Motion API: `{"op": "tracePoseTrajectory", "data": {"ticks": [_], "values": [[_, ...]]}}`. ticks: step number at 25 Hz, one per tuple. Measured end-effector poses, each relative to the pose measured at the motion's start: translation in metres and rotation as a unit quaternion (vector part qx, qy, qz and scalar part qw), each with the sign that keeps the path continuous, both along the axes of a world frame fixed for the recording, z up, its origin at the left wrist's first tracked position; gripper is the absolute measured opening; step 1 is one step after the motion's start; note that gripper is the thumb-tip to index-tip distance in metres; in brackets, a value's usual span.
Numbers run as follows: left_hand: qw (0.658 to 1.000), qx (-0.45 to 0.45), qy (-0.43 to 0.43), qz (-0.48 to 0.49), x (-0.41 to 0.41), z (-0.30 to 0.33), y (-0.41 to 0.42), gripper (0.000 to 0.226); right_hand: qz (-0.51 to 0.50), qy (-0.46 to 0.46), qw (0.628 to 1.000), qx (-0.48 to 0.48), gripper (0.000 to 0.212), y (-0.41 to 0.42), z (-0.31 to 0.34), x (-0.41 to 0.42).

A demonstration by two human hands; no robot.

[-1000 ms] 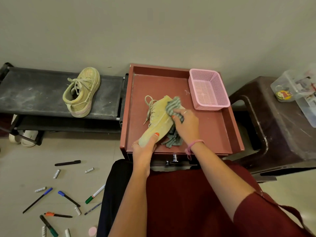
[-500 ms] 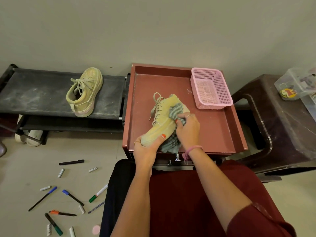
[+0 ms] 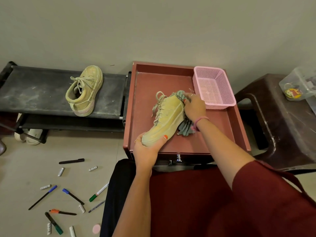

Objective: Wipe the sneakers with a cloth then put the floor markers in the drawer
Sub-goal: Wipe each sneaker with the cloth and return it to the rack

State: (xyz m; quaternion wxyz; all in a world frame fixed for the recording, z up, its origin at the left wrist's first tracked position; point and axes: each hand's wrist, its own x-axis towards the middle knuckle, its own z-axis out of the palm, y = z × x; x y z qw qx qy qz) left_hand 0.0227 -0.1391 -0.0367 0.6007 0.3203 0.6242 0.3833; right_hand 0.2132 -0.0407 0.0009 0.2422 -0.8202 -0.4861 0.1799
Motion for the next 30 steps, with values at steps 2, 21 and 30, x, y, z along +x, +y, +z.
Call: {"op": "tracePoseTrajectory", "data": {"ticks": [2,21,30], "values": [[1.0,0.004,0.004,0.003,0.0,-0.001,0.001,0.071,0.04,-0.02,0.997,0.058,0.032,-0.024,0.0,-0.029],[1.0,0.011,-0.004,0.02,0.001,0.001,0.0,0.083,0.111,-0.056,0.987,0.098,0.033,-0.006,0.004,-0.032],[0.998,-0.01,-0.039,0.045,0.001,0.0,0.0,0.078,0.083,0.042,0.979,0.182,0.029,-0.089,-0.016,-0.034]]}}
